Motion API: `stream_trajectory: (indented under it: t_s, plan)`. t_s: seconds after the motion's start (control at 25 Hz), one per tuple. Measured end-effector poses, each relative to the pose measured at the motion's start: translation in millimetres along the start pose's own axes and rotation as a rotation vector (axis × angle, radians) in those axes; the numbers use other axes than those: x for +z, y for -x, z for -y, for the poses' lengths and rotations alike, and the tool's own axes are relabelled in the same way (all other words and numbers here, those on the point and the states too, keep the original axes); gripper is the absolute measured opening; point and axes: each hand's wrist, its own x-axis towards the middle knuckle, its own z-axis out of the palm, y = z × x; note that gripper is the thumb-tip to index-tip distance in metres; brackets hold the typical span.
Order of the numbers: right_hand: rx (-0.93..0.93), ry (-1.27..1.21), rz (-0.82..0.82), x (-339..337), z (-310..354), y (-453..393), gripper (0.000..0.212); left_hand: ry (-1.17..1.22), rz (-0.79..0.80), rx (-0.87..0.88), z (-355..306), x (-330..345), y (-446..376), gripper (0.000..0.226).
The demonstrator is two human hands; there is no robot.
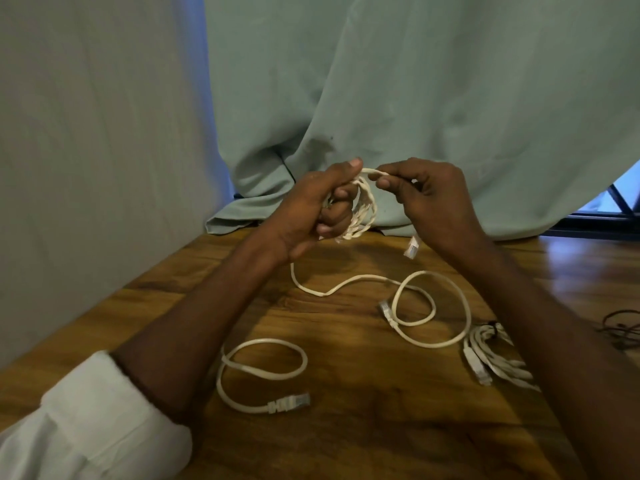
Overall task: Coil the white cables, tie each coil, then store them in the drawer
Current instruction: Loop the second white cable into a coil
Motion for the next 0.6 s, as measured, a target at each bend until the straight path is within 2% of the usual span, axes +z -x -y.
stream_trajectory:
  t_s: [0.2,0.36,0.4,0.52,0.6]
  plan:
    - [0.028,0.239,0.123,19,10,14,0.028,0.301,-0.136,-0.02,-1,-5,-6,0.05]
    - [0.137,0.142,0.071,36,20,24,0.049,0.479,-0.268,-0.018,1,-14,-10,0.057]
    - [0.149,0.115,0.038,38,20,24,0.045,0.526,-0.287,-0.019,2,-16,-11,0.059]
    - [0.077,0.197,0.032,41,19,25,0.015,0.563,-0.319,-0.005,7,-20,-13,0.064]
    - [0.036,0.229,0.114,43,19,26,0.02,0.537,-0.352,0.007,7,-19,-13,0.069]
